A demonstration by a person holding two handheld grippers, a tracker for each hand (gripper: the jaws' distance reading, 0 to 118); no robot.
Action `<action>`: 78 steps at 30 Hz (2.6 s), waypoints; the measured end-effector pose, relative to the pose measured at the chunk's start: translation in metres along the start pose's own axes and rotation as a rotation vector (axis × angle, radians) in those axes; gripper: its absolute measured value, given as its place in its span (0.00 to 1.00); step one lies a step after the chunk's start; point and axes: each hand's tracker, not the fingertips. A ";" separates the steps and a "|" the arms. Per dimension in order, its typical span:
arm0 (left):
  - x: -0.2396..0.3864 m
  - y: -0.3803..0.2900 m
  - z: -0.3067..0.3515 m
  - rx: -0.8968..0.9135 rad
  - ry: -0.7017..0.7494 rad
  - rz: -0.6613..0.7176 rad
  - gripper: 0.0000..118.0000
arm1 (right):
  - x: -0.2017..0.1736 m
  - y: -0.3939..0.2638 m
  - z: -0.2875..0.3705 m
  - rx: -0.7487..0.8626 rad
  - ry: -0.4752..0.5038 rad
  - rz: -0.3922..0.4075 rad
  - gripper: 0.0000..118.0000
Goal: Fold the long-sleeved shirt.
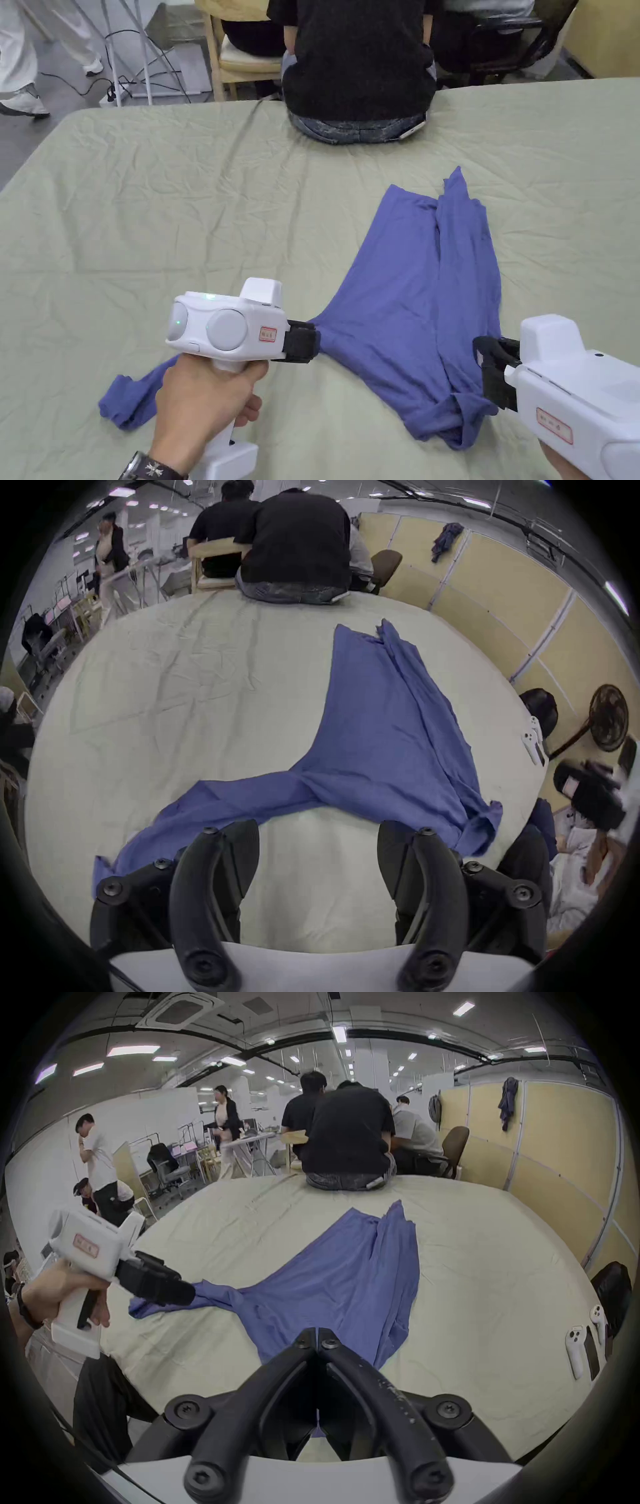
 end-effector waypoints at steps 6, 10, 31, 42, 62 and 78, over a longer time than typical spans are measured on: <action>0.010 0.015 -0.056 -0.038 -0.035 0.094 0.63 | 0.015 -0.007 -0.029 -0.056 -0.019 -0.030 0.00; 0.006 0.013 -0.106 -0.136 0.025 0.163 0.61 | 0.020 -0.012 -0.041 -0.083 -0.020 -0.045 0.00; 0.014 0.008 -0.111 -0.110 0.081 0.188 0.13 | 0.077 0.171 -0.152 -0.130 0.151 0.253 0.01; 0.016 0.009 -0.116 -0.115 0.104 0.243 0.13 | 0.088 0.311 -0.376 -0.405 0.206 0.531 0.69; 0.006 0.004 -0.118 -0.087 0.058 0.260 0.12 | 0.079 0.266 -0.468 -0.481 0.156 0.626 0.04; -0.012 0.018 -0.002 0.178 -0.037 0.259 0.11 | 0.084 0.304 -0.227 -0.119 0.093 0.435 0.03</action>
